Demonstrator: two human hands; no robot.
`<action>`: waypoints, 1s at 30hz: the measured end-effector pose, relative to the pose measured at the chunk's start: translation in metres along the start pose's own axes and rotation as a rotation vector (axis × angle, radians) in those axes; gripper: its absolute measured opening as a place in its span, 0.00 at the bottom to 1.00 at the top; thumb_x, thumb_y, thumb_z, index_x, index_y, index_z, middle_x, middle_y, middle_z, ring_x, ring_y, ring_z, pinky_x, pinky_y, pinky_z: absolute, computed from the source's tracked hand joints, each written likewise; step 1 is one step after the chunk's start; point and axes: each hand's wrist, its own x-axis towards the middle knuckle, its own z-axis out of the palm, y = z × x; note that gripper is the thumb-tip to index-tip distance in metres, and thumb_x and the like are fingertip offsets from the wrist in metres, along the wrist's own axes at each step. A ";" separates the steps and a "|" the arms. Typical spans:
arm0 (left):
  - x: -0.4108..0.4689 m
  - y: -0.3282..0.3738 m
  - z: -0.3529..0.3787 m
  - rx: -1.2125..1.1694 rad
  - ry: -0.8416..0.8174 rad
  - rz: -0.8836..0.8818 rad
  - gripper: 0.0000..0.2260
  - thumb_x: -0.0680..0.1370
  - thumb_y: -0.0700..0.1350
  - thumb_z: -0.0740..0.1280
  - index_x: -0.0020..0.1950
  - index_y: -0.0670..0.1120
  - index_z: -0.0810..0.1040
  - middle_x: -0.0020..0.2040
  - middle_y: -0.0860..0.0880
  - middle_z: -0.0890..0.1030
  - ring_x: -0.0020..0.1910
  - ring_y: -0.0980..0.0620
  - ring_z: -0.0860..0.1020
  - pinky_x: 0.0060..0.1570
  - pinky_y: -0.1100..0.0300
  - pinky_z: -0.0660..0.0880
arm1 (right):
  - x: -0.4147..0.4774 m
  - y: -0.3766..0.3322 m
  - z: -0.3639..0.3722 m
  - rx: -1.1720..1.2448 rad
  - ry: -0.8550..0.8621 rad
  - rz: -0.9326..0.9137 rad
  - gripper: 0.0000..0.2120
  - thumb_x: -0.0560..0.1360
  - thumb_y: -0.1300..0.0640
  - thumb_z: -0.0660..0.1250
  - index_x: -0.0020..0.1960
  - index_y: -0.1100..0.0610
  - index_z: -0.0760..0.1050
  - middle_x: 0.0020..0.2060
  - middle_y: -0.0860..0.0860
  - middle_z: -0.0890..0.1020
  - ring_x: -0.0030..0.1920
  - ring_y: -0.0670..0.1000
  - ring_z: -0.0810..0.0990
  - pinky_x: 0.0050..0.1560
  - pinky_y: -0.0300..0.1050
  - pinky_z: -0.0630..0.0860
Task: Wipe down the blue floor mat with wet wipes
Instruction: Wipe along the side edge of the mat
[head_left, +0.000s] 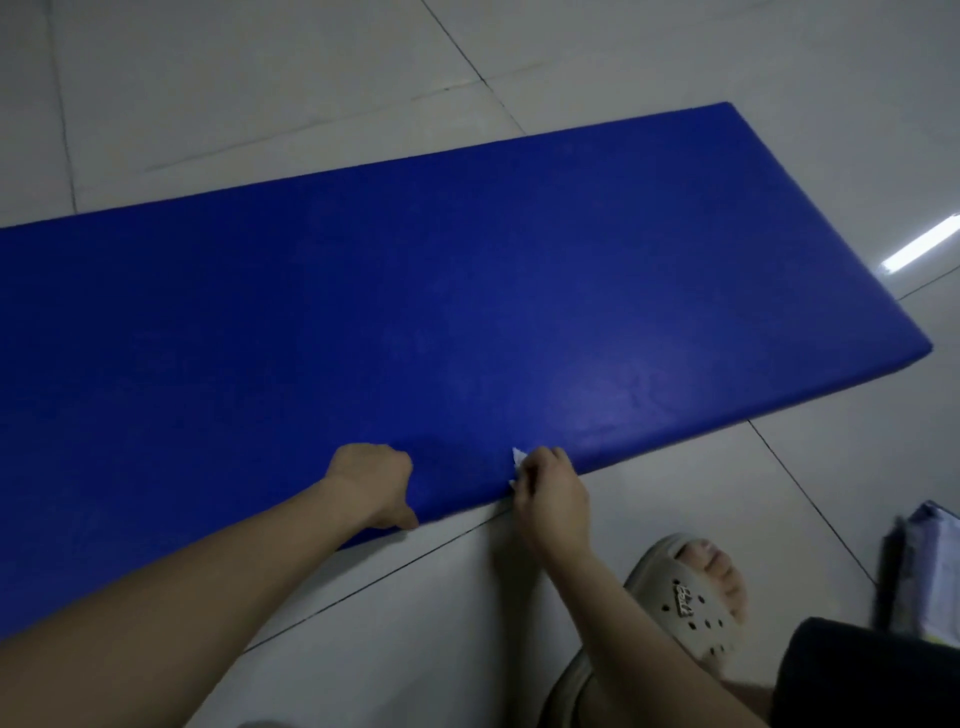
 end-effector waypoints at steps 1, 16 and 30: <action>0.000 0.010 -0.004 0.049 0.081 0.042 0.19 0.74 0.63 0.69 0.42 0.49 0.70 0.41 0.52 0.76 0.41 0.50 0.75 0.39 0.57 0.71 | 0.003 -0.001 0.000 0.004 0.002 0.002 0.05 0.81 0.54 0.64 0.46 0.51 0.72 0.45 0.45 0.74 0.40 0.43 0.75 0.44 0.41 0.75; 0.007 0.054 0.018 0.263 0.312 0.302 0.05 0.76 0.39 0.67 0.43 0.47 0.74 0.41 0.49 0.73 0.36 0.51 0.68 0.35 0.56 0.68 | 0.056 0.057 -0.052 0.710 0.272 0.801 0.06 0.76 0.59 0.74 0.49 0.54 0.77 0.48 0.52 0.81 0.46 0.53 0.83 0.52 0.50 0.82; -0.017 0.027 -0.021 0.304 0.126 0.327 0.11 0.77 0.35 0.60 0.36 0.47 0.66 0.35 0.49 0.69 0.32 0.51 0.66 0.38 0.54 0.69 | 0.058 0.028 -0.067 0.724 0.289 0.764 0.06 0.74 0.58 0.73 0.49 0.55 0.77 0.45 0.54 0.83 0.44 0.53 0.84 0.52 0.54 0.83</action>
